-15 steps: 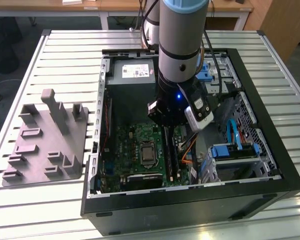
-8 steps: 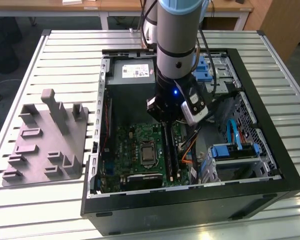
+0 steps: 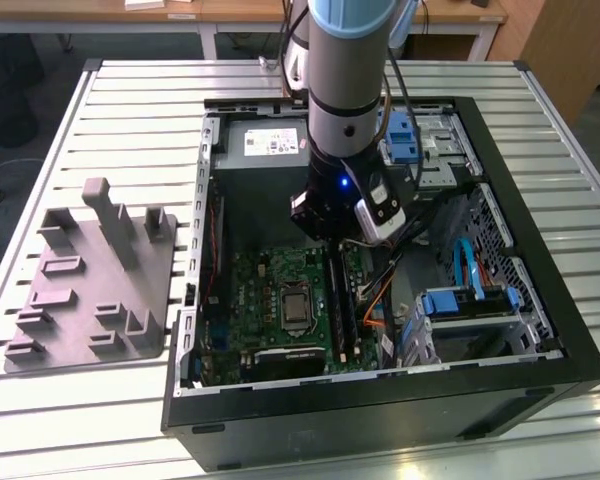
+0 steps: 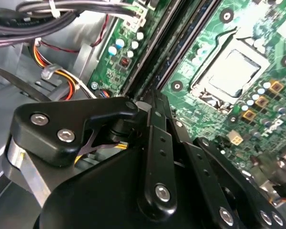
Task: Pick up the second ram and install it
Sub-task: 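Press down the second ram until it locks into place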
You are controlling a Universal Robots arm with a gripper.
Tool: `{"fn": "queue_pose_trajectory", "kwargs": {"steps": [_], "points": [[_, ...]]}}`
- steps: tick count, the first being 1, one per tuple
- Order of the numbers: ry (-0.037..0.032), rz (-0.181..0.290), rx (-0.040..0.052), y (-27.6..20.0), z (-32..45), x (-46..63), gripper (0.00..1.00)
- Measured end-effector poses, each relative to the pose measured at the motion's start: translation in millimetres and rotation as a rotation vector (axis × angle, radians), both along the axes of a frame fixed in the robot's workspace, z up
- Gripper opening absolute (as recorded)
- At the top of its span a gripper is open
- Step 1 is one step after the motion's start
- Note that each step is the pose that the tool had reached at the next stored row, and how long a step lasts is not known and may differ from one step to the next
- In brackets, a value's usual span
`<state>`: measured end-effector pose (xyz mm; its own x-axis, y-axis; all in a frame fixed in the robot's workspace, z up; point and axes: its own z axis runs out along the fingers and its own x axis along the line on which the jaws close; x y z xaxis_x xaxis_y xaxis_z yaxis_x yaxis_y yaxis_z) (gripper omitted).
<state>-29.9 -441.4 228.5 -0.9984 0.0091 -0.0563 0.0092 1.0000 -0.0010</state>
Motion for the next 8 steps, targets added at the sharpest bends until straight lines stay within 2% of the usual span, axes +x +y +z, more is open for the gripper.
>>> {"fn": "queue_pose_trajectory", "kwargs": {"steps": [5, 8], "points": [[0.0002, 0.001, -0.0006, 4.7, -7.0, 0.0, 0.1], [0.0005, 0.001, -0.0015, 5.9, -10.0, 0.0, 0.1]]}}
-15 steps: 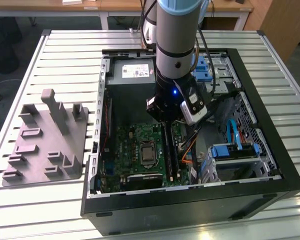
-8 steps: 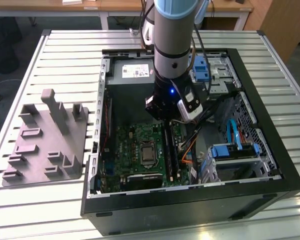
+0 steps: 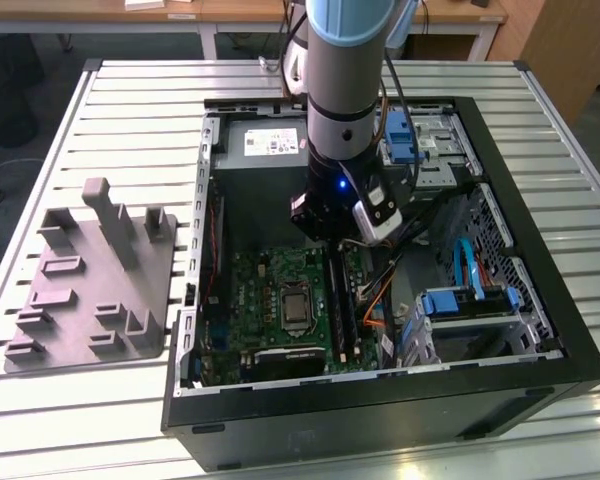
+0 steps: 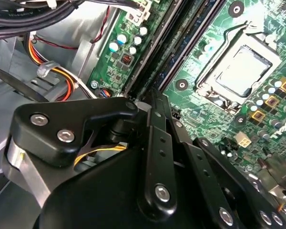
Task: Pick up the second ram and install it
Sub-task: 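Press down the second ram until it locks into place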
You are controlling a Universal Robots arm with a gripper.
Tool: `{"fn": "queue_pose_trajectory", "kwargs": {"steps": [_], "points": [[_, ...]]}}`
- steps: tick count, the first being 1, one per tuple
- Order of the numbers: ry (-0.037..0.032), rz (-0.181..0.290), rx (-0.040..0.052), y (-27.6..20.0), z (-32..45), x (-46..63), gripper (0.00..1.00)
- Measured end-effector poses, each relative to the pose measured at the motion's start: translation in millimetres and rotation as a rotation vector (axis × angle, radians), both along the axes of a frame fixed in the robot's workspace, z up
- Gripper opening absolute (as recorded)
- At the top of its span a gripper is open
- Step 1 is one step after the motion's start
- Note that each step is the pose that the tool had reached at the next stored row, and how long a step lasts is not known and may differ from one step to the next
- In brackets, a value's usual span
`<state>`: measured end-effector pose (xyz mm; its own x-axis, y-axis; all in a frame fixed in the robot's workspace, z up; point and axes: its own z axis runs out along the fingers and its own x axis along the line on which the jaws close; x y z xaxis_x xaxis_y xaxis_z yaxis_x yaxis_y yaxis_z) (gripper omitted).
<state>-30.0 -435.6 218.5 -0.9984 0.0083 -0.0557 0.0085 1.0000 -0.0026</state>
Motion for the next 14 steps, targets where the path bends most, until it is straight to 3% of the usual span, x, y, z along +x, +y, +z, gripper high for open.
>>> {"fn": "queue_pose_trajectory", "kwargs": {"steps": [6, 9, 12, 14], "points": [[-0.0003, 0.0, 0.0007, 0.9, -3.7, 0.1, 0.1], [-0.0017, 0.0, 0.0041, 1.4, 0.8, 0.3, 0.1], [-0.001, 0.0, 0.0014, 0.6, 4.5, 0.0, 0.1], [-0.0009, 0.0, 0.0007, -3.8, 4.5, 0.1, 0.1]]}}
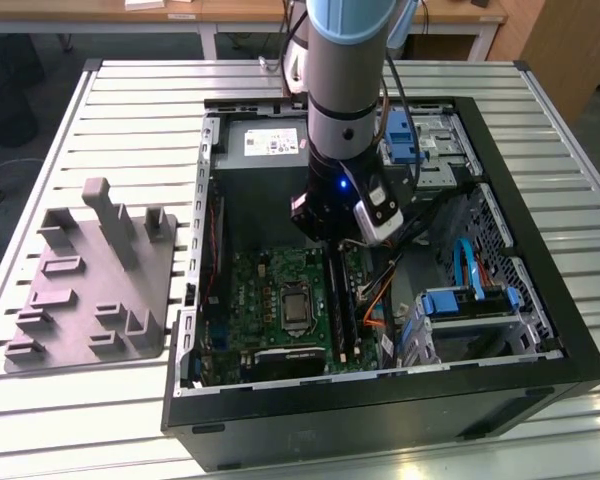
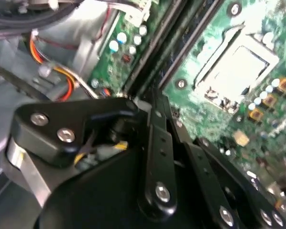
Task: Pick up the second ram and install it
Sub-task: 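Press down the second ram until it locks into place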
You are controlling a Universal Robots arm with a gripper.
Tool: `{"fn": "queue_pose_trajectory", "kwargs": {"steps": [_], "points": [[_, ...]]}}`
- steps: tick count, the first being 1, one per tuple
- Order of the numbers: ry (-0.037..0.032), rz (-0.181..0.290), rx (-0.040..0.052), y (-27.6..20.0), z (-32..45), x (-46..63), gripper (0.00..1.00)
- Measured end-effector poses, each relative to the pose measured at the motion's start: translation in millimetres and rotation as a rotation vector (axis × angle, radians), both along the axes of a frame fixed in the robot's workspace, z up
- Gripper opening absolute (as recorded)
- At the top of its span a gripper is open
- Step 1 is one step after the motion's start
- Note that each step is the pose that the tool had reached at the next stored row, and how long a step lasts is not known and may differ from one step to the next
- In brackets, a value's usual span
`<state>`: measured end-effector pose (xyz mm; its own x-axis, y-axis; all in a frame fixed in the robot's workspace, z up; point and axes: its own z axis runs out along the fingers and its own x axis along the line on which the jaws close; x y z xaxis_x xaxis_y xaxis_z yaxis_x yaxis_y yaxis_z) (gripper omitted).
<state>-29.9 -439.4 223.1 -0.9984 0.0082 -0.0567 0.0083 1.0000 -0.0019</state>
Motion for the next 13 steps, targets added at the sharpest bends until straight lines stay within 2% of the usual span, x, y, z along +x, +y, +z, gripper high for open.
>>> {"fn": "queue_pose_trajectory", "kwargs": {"steps": [10, 13], "points": [[0.0001, 0.0, -0.0075, -37.4, -0.5, 0.0, 0.1], [0.0001, 0.0, -0.0117, -47.2, -0.5, 0.0, 0.1]]}}
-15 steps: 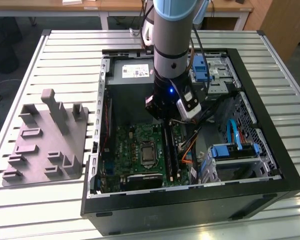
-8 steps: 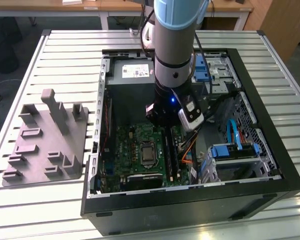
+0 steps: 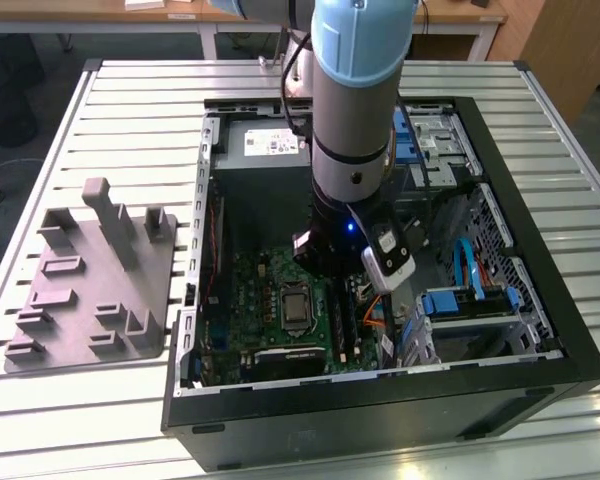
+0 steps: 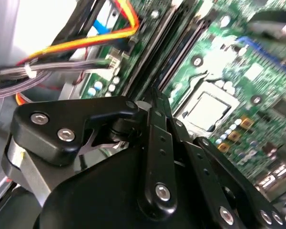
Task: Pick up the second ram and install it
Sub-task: 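Press down the second ram until it locks into place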
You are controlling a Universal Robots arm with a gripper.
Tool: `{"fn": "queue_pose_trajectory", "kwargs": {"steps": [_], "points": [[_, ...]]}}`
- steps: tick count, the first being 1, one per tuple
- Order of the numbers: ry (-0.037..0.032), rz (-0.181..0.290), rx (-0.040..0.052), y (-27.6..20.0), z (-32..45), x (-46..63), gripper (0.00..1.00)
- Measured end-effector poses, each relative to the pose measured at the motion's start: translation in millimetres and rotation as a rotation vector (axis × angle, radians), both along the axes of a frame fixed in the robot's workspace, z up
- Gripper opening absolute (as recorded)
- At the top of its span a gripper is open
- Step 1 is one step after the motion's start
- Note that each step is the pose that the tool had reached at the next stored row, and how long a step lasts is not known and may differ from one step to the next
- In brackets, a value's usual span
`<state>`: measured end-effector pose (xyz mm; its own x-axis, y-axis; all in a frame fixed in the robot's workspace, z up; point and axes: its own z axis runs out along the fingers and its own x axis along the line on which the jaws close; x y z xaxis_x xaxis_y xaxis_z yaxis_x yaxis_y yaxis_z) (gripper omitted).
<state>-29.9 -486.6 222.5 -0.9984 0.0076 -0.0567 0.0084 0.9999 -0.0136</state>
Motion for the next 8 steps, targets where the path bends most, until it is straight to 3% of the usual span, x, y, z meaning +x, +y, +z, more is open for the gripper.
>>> {"fn": "queue_pose_trajectory", "kwargs": {"steps": [8], "points": [[-0.0001, 0.0, -0.0086, -26.6, -0.3, 0.0, 0.1]]}}
